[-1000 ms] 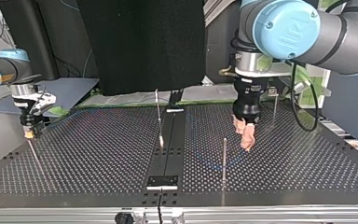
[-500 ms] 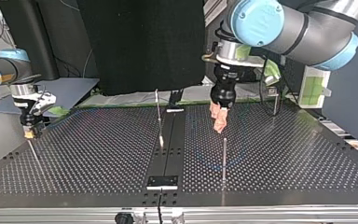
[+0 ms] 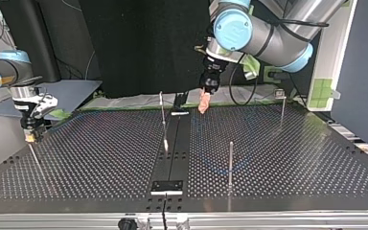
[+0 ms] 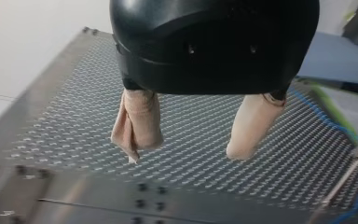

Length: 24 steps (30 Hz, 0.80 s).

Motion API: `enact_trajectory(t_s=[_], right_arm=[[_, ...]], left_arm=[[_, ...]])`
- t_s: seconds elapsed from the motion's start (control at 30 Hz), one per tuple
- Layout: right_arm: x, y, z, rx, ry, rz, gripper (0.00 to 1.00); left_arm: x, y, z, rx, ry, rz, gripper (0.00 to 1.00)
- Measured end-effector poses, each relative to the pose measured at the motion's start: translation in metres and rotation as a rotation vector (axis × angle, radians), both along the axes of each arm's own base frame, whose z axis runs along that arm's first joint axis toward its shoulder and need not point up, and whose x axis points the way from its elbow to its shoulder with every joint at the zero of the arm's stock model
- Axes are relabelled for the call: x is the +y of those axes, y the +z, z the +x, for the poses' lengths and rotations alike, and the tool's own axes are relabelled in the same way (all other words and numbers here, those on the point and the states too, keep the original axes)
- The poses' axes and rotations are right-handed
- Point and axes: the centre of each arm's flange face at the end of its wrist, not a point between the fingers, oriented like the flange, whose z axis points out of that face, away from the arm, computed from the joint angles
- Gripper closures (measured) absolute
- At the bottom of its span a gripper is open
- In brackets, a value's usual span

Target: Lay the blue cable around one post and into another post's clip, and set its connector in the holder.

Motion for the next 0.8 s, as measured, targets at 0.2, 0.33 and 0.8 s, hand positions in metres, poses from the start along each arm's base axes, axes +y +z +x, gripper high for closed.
enact_trajectory(t_s=[0.2,0.33,0.8], right_arm=[[0.0,0.0,0.0,0.0,0.0,0.0,0.0],[0.0,0.0,0.0,0.0,0.0,0.0,0.0],[0.0,0.0,0.0,0.0,0.0,0.0,0.0]], left_arm=[[-0.002,-0.042,-0.005,0.044,0.011,0.025,0.0],[-0.002,-0.067,-0.01,0.069,0.012,0.04,0.0],[0.01,-0.108,-0.034,0.082,0.045,0.016,0.0]])
